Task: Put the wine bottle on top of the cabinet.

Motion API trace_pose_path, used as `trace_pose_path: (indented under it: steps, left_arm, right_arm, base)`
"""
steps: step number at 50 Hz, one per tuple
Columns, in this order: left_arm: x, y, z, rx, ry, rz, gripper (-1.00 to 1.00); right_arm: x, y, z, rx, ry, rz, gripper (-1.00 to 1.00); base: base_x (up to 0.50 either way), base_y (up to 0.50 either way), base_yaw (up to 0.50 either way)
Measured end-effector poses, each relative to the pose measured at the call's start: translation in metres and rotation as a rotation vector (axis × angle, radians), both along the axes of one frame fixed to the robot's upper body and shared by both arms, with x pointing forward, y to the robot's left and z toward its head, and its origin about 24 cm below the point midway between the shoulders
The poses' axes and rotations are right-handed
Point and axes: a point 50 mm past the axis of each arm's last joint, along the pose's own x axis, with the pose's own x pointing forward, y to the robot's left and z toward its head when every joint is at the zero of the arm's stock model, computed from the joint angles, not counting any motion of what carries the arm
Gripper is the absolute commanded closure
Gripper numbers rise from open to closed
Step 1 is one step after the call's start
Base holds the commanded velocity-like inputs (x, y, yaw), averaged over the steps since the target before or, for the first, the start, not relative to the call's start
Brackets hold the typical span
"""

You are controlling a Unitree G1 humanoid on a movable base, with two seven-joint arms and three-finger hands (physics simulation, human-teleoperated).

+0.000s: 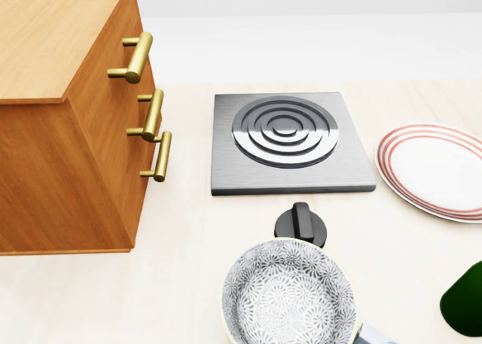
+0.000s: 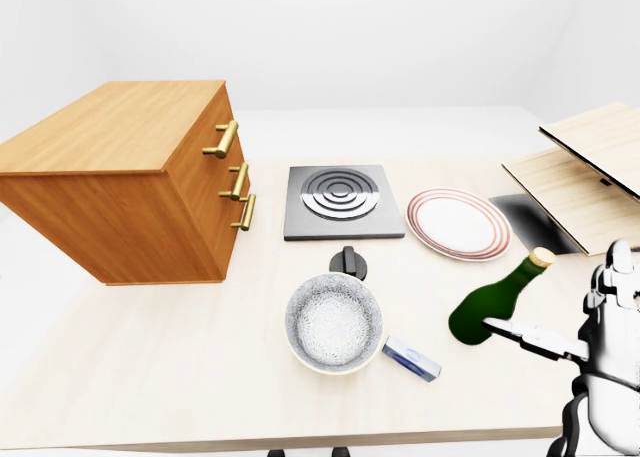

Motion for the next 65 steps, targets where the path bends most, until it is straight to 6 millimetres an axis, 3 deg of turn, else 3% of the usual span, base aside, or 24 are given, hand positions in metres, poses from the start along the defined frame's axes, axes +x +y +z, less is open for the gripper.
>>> trace_pose_path:
  steps: [3, 11, 23, 24, 25, 58, 65]
  left_arm:
    - [0.000, 0.000, 0.000, 0.001, 0.000, -0.001, -1.00]
    - [0.001, -0.003, 0.001, 0.010, -0.002, -0.009, -1.00]
    - [0.002, -0.005, 0.001, 0.015, 0.000, -0.014, -1.00]
    - [0.002, -0.005, 0.001, 0.015, 0.001, -0.014, -1.00]
    - [0.002, -0.005, 0.001, 0.015, 0.001, -0.014, -1.00]
    - [0.002, -0.008, 0.002, 0.025, -0.005, -0.018, -1.00]
    - [0.002, -0.008, 0.002, 0.026, -0.003, -0.020, -1.00]
  right_arm:
    - [0.003, 0.000, -0.006, 0.022, 0.017, 0.004, -1.00]
    - [0.035, 0.005, -0.031, 0.083, 0.084, 0.088, -1.00]
    - [0.052, 0.009, -0.047, 0.113, 0.132, 0.129, -1.00]
    - [0.053, 0.009, -0.047, 0.113, 0.134, 0.131, -0.66]
    - [0.054, 0.009, -0.048, 0.113, 0.136, 0.134, 1.00]
    - [0.065, 0.016, -0.044, 0.099, 0.157, 0.198, 1.00]
    - [0.070, 0.027, -0.023, 0.018, 0.141, 0.239, 1.00]
  base:
    - [0.00, 0.00, 0.00]
    - [0.00, 0.00, 0.00]
    - [0.00, 0.00, 0.00]
    - [0.00, 0.00, 0.00]
    - [0.00, 0.00, 0.00]
    - [0.00, 0.00, 0.00]
    - [0.00, 0.00, 0.00]
